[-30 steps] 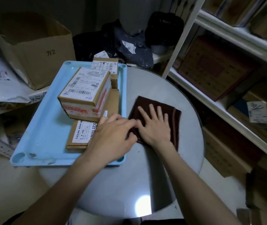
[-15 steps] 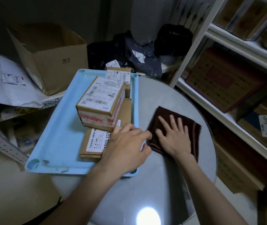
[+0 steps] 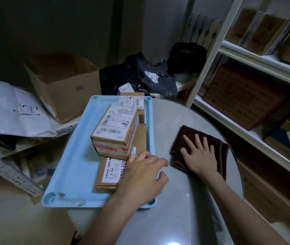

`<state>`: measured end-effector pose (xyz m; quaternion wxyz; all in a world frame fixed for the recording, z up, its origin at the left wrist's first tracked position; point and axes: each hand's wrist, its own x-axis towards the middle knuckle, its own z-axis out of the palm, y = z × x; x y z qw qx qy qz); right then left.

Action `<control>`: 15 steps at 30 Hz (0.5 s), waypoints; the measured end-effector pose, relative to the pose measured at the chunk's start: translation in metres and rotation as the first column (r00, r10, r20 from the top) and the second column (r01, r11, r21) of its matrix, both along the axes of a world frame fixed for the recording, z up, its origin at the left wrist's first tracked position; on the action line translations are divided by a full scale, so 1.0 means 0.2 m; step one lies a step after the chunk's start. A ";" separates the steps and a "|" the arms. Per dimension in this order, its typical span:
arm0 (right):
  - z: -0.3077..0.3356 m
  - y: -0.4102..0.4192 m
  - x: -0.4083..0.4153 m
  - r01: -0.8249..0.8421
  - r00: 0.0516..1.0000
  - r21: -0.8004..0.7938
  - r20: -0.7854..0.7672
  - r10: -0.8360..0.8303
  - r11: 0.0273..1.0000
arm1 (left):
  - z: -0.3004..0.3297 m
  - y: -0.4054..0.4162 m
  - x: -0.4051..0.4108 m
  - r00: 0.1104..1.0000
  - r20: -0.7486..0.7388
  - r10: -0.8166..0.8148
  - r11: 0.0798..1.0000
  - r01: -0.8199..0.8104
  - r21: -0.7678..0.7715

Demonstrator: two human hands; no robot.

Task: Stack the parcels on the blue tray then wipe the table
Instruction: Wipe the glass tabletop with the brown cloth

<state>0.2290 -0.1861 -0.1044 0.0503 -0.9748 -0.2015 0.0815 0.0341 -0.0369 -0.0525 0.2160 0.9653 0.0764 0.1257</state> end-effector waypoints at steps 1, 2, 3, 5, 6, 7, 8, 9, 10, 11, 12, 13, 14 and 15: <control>0.00 0.05 -0.01 -0.015 1.000 0.012 -0.005 0.015 1.000 | 0.00 0.00 0.00 1.000 0.003 0.009 1.000 -0.009 0.005; 0.00 0.10 -0.04 -0.054 0.999 0.021 -0.004 0.054 0.998 | 0.00 0.00 0.00 1.000 0.008 0.015 1.000 -0.015 0.012; 0.00 0.12 -0.06 -0.103 0.995 0.025 0.003 0.103 0.994 | 0.00 0.00 0.00 1.000 0.011 0.015 1.000 -0.016 0.021; 0.01 0.13 -0.13 -0.215 0.976 0.023 0.020 0.215 0.976 | -0.01 0.00 0.01 1.000 0.015 0.019 0.999 -0.020 0.031; 0.01 0.12 -0.18 -0.280 0.960 0.028 0.024 0.280 0.959 | -0.01 0.00 0.01 1.000 0.019 0.025 0.999 -0.026 0.030; 0.01 0.10 -0.22 -0.342 0.939 0.045 0.031 0.341 0.939 | -0.01 0.00 0.01 0.999 0.022 0.026 0.999 -0.027 0.028; 0.01 0.07 -0.27 -0.395 0.918 0.072 0.045 0.393 0.916 | -0.01 0.00 0.01 0.999 0.029 0.024 0.999 -0.025 0.024; 0.00 0.03 -0.31 -0.439 0.898 0.107 0.079 0.433 0.892 | -0.01 -0.01 0.01 0.999 0.034 0.028 0.999 -0.028 0.016; -0.01 -0.03 -0.36 -0.466 0.884 0.152 0.129 0.450 0.872 | -0.01 -0.01 0.01 0.999 0.036 0.032 0.999 -0.033 0.011; -0.02 -0.08 -0.38 -0.473 0.878 0.193 0.189 0.441 0.860 | -0.01 -0.01 0.01 0.998 0.039 0.039 0.999 -0.039 0.009; -0.02 -0.12 -0.41 -0.468 0.876 0.227 0.245 0.415 0.854 | 0.00 -0.02 0.01 0.998 0.048 0.042 0.999 -0.043 0.016; -0.02 -0.15 -0.42 -0.462 0.875 0.255 0.286 0.390 0.849 | 0.00 -0.02 0.01 0.998 0.054 0.042 0.999 -0.044 0.027; -0.02 -0.16 -0.42 -0.453 0.876 0.279 0.314 0.366 0.846 | 0.00 -0.01 0.02 0.997 0.064 0.037 0.998 -0.039 0.043; 0.00 -0.15 -0.43 -0.425 0.889 0.315 0.322 0.326 0.848 | 0.00 -0.01 0.02 0.997 0.067 0.028 0.998 -0.032 0.053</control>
